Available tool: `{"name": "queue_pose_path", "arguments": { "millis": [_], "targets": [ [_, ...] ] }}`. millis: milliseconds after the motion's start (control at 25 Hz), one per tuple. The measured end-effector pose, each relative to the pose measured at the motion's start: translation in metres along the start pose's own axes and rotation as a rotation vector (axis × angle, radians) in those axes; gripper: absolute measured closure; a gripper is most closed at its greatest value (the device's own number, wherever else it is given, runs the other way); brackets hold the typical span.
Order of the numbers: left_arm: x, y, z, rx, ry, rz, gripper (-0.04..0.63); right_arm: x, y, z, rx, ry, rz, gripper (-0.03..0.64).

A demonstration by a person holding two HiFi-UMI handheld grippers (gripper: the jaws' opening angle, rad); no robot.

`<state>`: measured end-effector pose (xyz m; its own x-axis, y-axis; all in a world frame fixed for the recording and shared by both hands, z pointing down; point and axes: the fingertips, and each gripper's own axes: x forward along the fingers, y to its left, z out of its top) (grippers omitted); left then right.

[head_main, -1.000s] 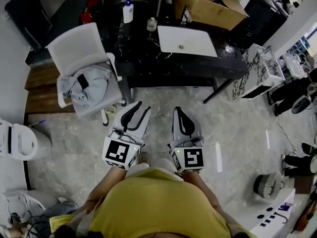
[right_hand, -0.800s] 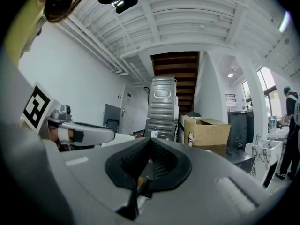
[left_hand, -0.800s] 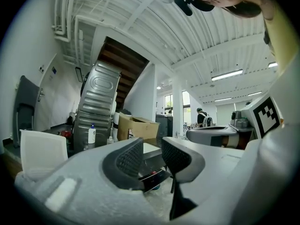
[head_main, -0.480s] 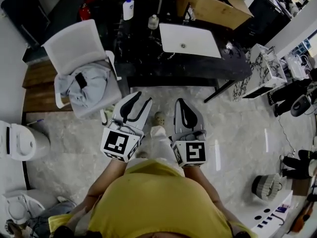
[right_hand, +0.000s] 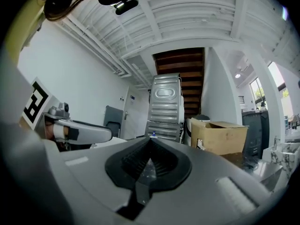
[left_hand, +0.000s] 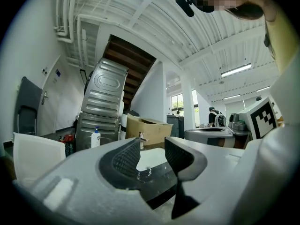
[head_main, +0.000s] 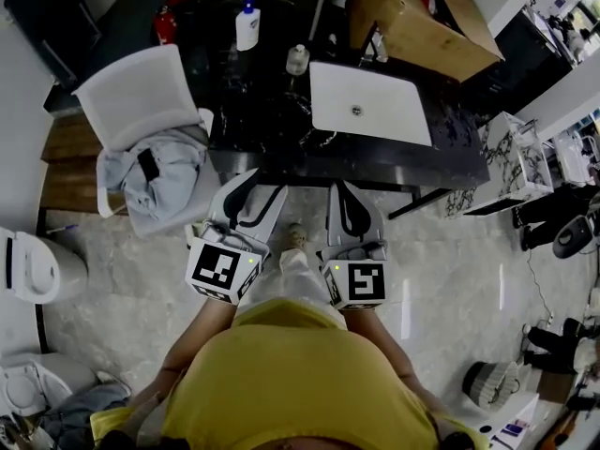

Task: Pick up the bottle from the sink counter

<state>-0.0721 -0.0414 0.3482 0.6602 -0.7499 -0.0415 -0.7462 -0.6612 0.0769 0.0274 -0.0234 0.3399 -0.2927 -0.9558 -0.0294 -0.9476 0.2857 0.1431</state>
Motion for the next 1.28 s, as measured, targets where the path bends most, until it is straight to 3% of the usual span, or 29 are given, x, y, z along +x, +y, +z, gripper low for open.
{"name": "queue_pose_path", "arguments": {
  "millis": [600, 960, 1280],
  "targets": [
    [0.213, 0.101, 0.002, 0.008, 0.001, 0.126, 0.426, 0.211, -0.118, -0.011, -0.009, -0.036, 0.163, 0.615],
    [0.263, 0.132, -0.011, 0.014, 0.029, 0.149, 0.426, 0.261, -0.139, -0.049, -0.029, 0.012, 0.201, 0.615],
    [0.290, 0.151, -0.015, 0.010, 0.067, 0.121, 0.416, 0.287, -0.145, -0.048, -0.003, 0.023, 0.178, 0.615]
  ]
}}
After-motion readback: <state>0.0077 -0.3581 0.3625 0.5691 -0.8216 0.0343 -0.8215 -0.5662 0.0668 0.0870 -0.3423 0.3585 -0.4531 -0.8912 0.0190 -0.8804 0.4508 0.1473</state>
